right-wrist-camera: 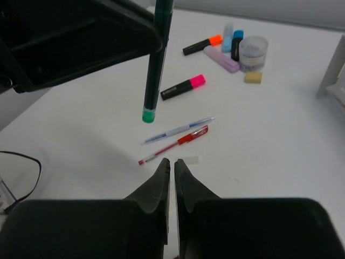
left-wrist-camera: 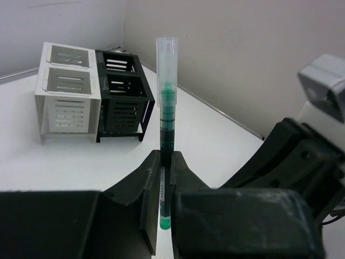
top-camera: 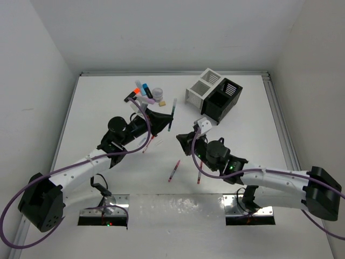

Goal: Sort the stationery into containers
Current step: Close the pen cap on the pen, then place the pen in the storage box.

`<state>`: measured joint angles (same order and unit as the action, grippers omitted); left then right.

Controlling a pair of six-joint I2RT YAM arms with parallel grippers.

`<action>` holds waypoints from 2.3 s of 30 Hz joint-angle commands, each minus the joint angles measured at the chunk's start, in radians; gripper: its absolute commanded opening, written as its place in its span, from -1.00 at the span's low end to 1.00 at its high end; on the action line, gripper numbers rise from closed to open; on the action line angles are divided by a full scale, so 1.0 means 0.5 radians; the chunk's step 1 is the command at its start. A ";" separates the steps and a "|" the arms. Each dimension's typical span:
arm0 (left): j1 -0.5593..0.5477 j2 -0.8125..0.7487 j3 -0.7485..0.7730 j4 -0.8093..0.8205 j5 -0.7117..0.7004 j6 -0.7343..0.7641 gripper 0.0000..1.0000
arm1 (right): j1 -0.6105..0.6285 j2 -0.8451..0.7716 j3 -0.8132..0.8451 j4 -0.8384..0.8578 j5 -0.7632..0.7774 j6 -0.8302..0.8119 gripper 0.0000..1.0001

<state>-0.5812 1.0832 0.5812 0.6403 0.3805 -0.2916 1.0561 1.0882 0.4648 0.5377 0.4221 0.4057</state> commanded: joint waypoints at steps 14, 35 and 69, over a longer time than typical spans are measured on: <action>-0.019 -0.071 -0.021 -0.053 0.018 0.273 -1.00 | -0.268 -0.348 0.591 -0.581 -0.196 -0.443 0.15; -0.040 -0.086 -0.058 -0.032 -0.018 0.289 -1.00 | -0.471 0.269 0.810 -0.204 -0.550 0.038 -0.20; -0.040 -0.062 -0.024 0.075 -0.172 0.319 -0.94 | -0.459 0.398 0.574 -0.011 -0.602 0.223 -1.00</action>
<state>-0.5949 1.0668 0.5541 0.5812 0.2989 -0.1387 0.8200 1.2957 0.7696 0.5526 0.1230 0.5098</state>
